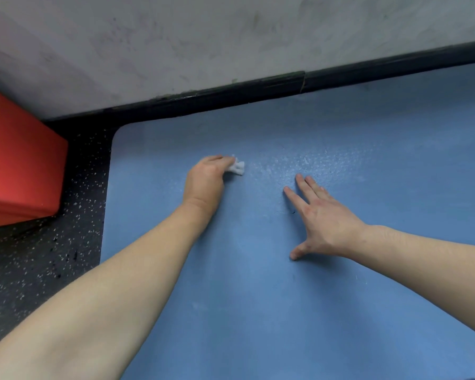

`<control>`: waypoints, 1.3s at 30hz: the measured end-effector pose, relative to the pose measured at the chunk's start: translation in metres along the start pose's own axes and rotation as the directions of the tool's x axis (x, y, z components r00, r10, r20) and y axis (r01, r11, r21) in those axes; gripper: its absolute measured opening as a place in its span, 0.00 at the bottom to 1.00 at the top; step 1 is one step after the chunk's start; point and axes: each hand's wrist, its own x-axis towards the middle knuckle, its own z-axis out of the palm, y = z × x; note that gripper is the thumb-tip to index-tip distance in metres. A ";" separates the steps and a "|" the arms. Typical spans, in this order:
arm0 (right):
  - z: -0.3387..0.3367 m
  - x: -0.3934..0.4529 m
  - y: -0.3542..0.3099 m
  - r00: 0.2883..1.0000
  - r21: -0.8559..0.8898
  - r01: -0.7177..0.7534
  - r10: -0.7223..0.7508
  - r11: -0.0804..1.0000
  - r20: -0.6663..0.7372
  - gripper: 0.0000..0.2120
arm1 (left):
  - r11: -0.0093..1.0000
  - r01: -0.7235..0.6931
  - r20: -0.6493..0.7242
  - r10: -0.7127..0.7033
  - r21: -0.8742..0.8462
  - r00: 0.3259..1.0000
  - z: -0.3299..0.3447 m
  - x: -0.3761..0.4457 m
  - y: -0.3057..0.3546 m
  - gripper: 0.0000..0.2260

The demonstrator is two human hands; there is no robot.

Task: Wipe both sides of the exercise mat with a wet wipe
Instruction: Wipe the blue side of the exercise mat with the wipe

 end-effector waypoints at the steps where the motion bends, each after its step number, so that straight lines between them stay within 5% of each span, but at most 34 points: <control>1: 0.001 0.000 0.001 1.000 -0.002 0.000 0.000 1.000 -0.001 0.72 | 0.998 0.049 -0.012 -0.050 -0.042 0.999 0.005 -0.002 0.003 0.16; 3: 0.003 0.001 0.002 1.000 -0.008 0.002 -0.002 1.000 -0.004 0.72 | 0.994 -0.104 0.014 0.105 -0.024 0.994 0.017 -0.021 0.026 0.15; 6: 0.006 0.002 0.003 1.000 0.003 0.005 -0.005 1.000 -0.010 0.72 | 0.895 -0.447 0.076 0.445 0.007 0.892 0.029 -0.049 0.034 0.15; 11: 0.007 0.003 0.006 1.000 0.000 0.016 -0.016 1.000 -0.012 0.72 | 0.994 -0.098 -0.015 0.098 -0.045 0.995 0.024 -0.020 0.022 0.18; 13: 0.008 0.003 0.006 1.000 0.000 0.014 -0.014 1.000 -0.017 0.72 | 0.964 -0.262 0.050 0.264 -0.037 0.963 0.027 -0.036 0.043 0.17; 16: 0.014 -0.005 0.003 1.000 -0.017 0.021 -0.021 1.000 -0.007 0.75 | 0.803 -0.594 0.133 0.594 -0.039 0.794 0.024 -0.050 0.034 0.15; 19: 0.026 -0.021 -0.004 0.998 -0.077 0.057 -0.056 0.995 0.018 0.77 | 0.899 -0.437 -0.029 0.436 -0.033 0.899 0.013 -0.032 0.014 0.16; 21: 0.033 -0.033 -0.006 0.997 -0.093 0.081 -0.079 0.992 0.025 0.77 | 0.903 -0.420 -0.010 0.421 -0.087 0.907 0.018 -0.051 0.022 0.15; 25: 0.042 -0.053 -0.008 0.993 -0.101 0.115 -0.110 0.988 0.052 0.78 | 0.686 -0.714 0.145 0.727 -0.140 0.671 0.017 -0.084 0.018 0.14; 30: 0.047 -0.072 -0.006 0.985 -0.133 0.153 -0.140 0.979 0.098 0.75 | 0.892 -0.445 -0.063 0.441 -0.076 0.895 0.007 -0.083 0.011 0.15; 35: 0.053 -0.074 -0.006 0.983 -0.137 0.170 -0.158 0.976 0.091 0.75 | 0.708 -0.692 0.075 0.705 -0.141 0.706 0.026 -0.135 0.043 0.12; 39: 0.057 -0.075 -0.007 0.982 -0.129 0.172 -0.161 0.977 0.095 0.75 | 0.859 -0.511 -0.089 0.511 0.020 0.855 0.008 -0.101 0.023 0.11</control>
